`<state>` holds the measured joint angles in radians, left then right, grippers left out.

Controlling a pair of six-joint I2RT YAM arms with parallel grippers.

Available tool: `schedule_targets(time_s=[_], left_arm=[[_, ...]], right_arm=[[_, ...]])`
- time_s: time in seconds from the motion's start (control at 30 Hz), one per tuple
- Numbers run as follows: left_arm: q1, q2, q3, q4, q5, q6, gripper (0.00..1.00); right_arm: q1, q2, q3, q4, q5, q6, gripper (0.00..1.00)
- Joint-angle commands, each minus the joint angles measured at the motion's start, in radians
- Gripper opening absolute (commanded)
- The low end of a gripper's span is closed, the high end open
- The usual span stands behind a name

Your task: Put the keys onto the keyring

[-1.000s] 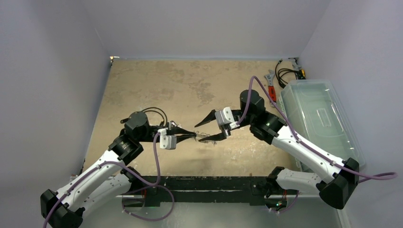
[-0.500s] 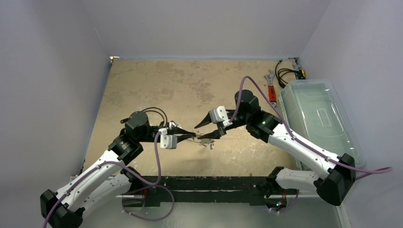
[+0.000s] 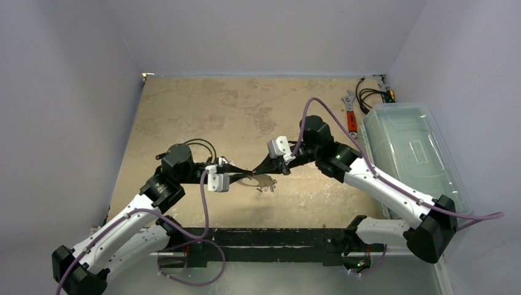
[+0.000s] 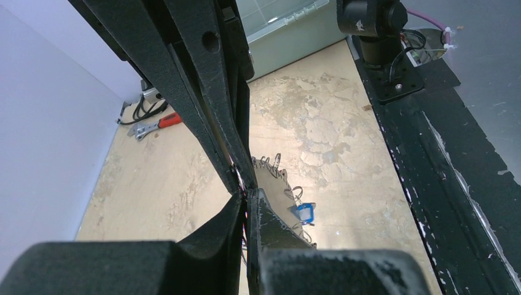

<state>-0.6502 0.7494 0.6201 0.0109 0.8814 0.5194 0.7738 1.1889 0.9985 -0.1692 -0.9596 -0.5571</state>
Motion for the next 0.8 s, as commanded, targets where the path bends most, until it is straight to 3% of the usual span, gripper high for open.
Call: schedule_targets(time_s=[0.0, 0.07, 0.17, 0.27, 0.5, 0.77], left_arm=[[0.000, -0.020, 0.048, 0.042, -0.010, 0.024, 0.00], [0.000, -0.025, 0.045, 0.047, -0.023, 0.019, 0.02], [0.000, -0.034, 0.033, 0.063, -0.030, 0.010, 0.34], [0.001, -0.041, 0.018, 0.081, -0.033, 0.000, 0.48], [0.000, -0.008, 0.021, 0.086, -0.025, -0.015, 0.51], [0.000, 0.028, 0.030, 0.114, 0.009, -0.048, 0.40]], right_arm=[[0.003, -0.017, 0.044, 0.012, 0.007, 0.000, 0.00], [0.004, -0.026, 0.042, 0.024, 0.019, 0.009, 0.00], [0.003, -0.043, 0.035, 0.044, 0.026, 0.018, 0.00], [0.004, -0.055, 0.028, 0.061, 0.028, 0.027, 0.00], [0.004, -0.068, 0.021, 0.079, 0.013, 0.038, 0.00], [0.004, -0.059, 0.015, 0.095, 0.014, 0.046, 0.00]])
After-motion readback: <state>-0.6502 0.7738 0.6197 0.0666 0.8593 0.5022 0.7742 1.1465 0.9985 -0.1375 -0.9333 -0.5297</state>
